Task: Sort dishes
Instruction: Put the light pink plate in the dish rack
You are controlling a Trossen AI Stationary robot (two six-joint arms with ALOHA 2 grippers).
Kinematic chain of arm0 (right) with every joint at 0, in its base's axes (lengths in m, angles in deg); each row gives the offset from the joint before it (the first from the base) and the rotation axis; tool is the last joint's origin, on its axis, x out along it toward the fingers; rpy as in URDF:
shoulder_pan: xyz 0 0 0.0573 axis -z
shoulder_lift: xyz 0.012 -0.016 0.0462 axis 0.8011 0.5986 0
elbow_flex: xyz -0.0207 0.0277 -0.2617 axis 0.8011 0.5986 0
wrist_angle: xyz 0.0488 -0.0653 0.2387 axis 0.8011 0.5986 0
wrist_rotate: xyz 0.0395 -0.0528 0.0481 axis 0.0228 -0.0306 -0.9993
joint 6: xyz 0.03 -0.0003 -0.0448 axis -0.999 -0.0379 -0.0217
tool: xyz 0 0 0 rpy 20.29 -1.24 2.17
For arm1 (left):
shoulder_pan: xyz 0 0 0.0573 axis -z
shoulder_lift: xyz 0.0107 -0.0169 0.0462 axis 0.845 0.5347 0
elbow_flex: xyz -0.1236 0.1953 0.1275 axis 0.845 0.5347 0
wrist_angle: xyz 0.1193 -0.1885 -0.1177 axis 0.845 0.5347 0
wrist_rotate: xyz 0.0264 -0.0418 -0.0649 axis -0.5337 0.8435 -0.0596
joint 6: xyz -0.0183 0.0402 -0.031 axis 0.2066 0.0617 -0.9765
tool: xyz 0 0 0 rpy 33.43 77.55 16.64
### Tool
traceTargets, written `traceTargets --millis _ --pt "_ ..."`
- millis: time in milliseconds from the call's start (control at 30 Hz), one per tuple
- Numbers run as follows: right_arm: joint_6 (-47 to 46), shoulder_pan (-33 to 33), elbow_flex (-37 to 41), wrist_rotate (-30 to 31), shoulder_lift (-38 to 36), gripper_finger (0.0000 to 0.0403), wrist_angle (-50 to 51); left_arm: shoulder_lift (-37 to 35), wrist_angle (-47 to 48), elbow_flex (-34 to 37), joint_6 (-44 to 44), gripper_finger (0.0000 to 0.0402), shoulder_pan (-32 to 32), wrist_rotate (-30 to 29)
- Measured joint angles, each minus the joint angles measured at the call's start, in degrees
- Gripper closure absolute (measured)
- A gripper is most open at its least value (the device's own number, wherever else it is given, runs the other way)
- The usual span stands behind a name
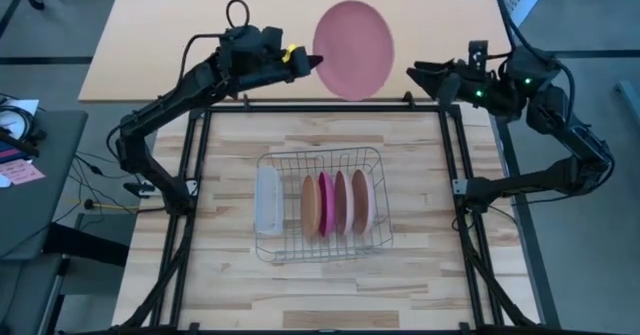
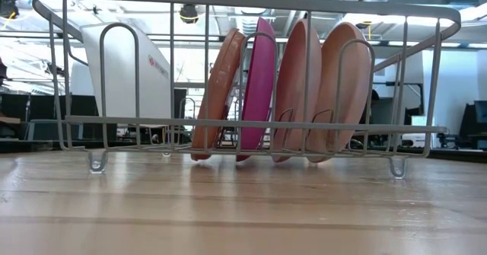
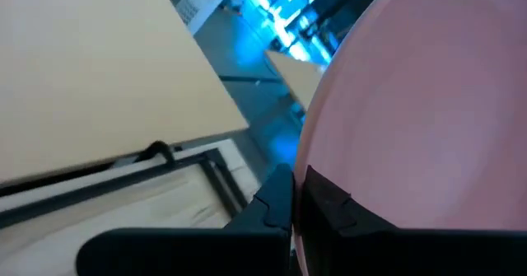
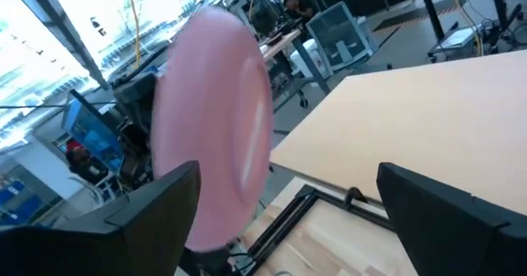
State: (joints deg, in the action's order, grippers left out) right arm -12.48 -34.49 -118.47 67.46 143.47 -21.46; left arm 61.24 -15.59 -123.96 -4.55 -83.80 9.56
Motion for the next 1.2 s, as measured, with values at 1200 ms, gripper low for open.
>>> traceTargets --millis 1200 --pt "-1.8 -0.5 0.0 -6.4 0.5 0.0122 3.0 6.7 -3.4 0.7 -21.1 0.0402 15.8 -24.3"
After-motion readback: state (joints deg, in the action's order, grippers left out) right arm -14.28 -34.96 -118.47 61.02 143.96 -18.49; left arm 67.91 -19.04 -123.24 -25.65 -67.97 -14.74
